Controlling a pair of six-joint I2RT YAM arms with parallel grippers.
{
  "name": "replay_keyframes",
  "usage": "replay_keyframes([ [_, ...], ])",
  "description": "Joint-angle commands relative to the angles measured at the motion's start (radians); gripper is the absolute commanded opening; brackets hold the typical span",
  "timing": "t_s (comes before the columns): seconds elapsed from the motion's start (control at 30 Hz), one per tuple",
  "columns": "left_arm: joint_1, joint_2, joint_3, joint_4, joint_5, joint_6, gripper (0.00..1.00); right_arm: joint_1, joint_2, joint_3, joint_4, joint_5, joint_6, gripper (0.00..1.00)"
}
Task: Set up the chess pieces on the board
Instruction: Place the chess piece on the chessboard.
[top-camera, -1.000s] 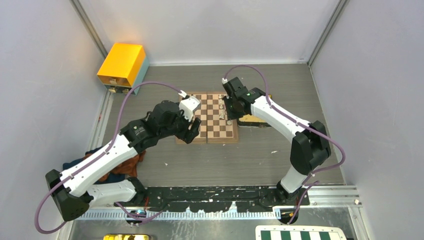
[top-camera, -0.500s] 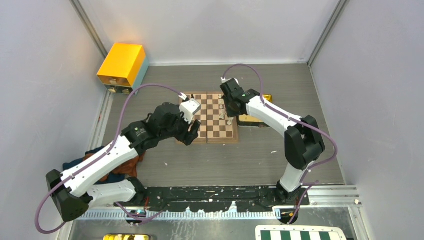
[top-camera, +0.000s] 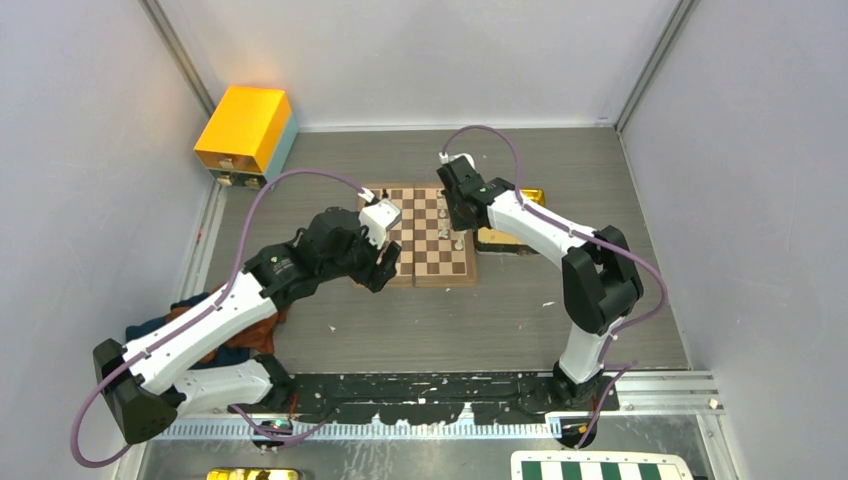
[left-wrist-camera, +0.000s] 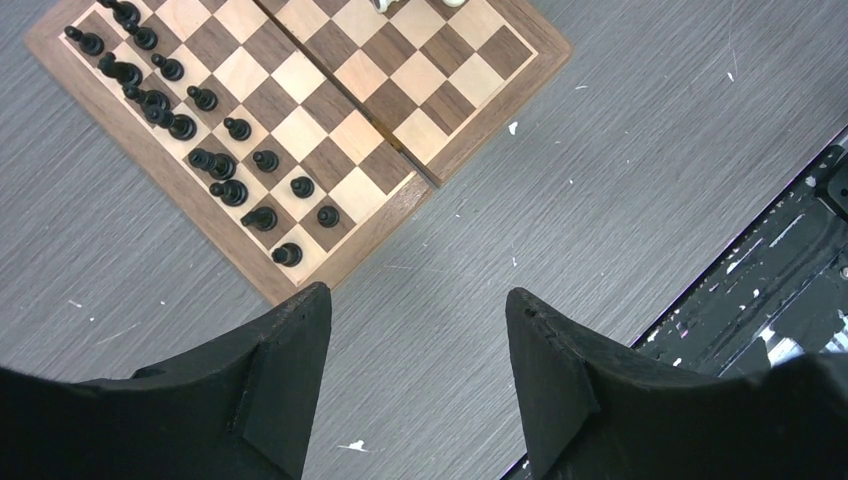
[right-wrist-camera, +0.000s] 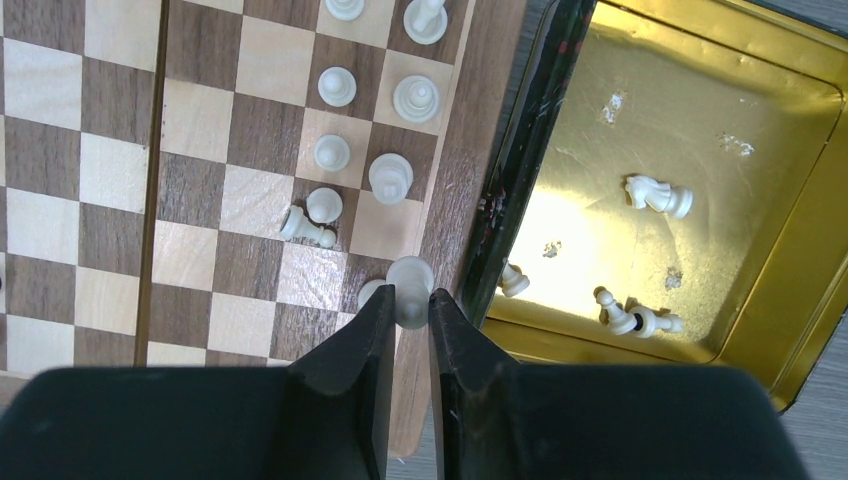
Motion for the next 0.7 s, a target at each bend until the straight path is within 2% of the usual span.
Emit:
replay_keyframes([
  [0.0, 0.000, -0.026, -0.007, 0.049, -0.011, -0.006, 0.65, 0.001, 0.000, 0.035, 0.058, 0.019, -0.007, 0.01],
  [0.67, 0.000, -0.027, -0.017, 0.050, -0.016, 0.021, 0.65, 0.000, 0.046, 0.016, 0.138, 0.007, 0.013, 0.01],
])
